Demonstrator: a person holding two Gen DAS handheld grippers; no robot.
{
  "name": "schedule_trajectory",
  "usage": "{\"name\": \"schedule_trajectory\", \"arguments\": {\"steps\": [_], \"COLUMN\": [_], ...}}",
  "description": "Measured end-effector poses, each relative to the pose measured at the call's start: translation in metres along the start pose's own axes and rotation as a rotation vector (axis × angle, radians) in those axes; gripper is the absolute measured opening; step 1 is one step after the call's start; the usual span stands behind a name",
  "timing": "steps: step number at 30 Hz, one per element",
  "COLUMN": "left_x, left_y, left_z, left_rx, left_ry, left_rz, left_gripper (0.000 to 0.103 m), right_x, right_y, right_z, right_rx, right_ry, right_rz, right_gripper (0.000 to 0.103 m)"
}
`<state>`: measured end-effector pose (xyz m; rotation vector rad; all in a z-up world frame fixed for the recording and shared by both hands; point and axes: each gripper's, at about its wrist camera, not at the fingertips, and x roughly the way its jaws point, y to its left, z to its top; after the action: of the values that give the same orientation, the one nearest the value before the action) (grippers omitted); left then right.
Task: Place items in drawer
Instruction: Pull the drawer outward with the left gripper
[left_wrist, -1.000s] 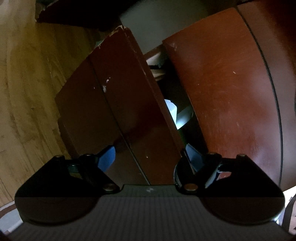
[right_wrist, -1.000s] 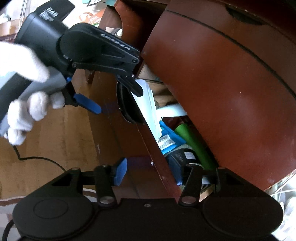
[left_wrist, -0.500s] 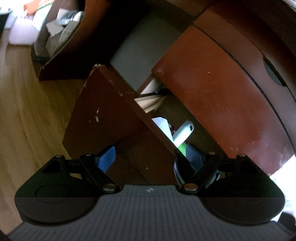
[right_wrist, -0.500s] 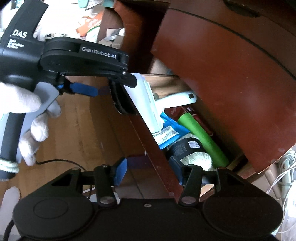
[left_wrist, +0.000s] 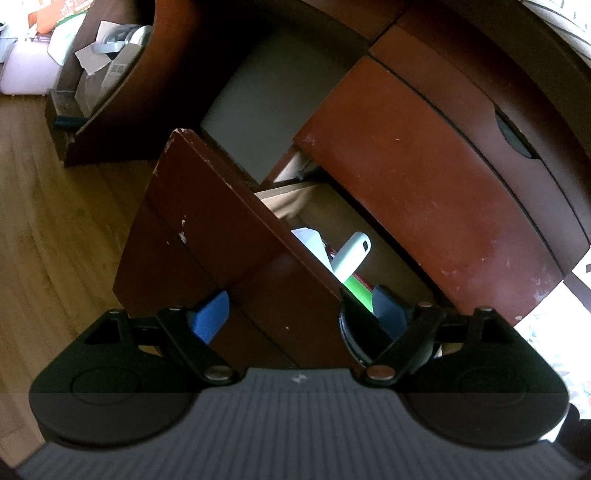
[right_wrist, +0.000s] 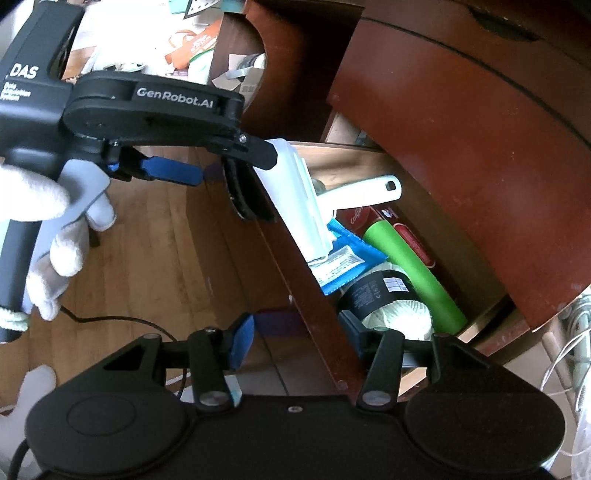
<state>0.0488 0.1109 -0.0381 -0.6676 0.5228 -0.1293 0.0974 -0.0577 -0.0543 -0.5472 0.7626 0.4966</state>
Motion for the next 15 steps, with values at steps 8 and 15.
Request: {"name": "schedule_trajectory", "arguments": {"steps": [8,15], "left_x": [-0.01,-0.005], "left_y": [0.002,0.007], "left_z": [0.0,-0.009], "left_rx": [0.044,0.054], "left_ry": [0.015,0.007], "left_rz": [-0.015,-0.02], "left_gripper": [0.089,0.089], "right_x": [-0.041,-0.092], "right_y": [-0.002,-0.003], "right_z": [0.005,0.008], "right_rx": [-0.025,-0.021], "right_ry": [0.003,0.01], "right_rz": [0.0,0.038], "right_gripper": [0.057,0.059]}}
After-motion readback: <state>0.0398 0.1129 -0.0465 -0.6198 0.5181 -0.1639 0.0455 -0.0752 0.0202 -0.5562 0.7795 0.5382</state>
